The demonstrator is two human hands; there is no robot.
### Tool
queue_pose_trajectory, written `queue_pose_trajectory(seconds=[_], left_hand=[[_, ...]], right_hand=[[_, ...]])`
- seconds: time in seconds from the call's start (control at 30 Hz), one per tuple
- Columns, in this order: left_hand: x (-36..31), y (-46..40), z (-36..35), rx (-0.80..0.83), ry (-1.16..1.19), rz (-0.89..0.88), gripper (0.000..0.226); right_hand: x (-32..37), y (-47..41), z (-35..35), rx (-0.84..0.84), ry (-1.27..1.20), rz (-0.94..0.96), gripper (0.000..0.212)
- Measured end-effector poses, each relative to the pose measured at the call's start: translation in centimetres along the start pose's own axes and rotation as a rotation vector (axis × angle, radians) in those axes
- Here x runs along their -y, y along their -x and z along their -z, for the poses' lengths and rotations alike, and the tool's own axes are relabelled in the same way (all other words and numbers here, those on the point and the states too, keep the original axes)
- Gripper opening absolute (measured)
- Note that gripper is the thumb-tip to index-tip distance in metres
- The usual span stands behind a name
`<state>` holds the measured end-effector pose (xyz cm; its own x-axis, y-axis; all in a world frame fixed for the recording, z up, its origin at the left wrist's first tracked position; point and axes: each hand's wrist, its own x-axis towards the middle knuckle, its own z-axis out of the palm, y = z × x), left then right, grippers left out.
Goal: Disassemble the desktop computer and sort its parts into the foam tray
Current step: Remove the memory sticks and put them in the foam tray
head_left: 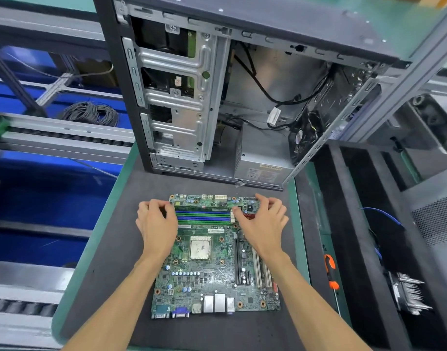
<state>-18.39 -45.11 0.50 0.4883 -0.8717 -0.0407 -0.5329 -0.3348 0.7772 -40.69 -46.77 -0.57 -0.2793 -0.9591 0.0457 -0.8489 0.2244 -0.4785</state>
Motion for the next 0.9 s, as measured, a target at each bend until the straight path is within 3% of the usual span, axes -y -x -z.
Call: queue_pose_trajectory(seconds=[0.23,0.63,0.9], left_hand=[[-0.4,-0.9,0.6,0.057,0.027,0.083,0.015],[-0.3,-0.9,0.9,0.082,0.041,0.067,0.016],[0.4,-0.6,2.0,0.176,0.301,0.038,0.018]], right_hand=[[0.7,-0.1,0.4,0.034,-0.003,-0.042,0.072],[0.7,-0.1,0.5,0.043,-0.026,-0.048,0.068],[0.6,0.4,0.6,0.016,-0.017,-0.019,0.068]])
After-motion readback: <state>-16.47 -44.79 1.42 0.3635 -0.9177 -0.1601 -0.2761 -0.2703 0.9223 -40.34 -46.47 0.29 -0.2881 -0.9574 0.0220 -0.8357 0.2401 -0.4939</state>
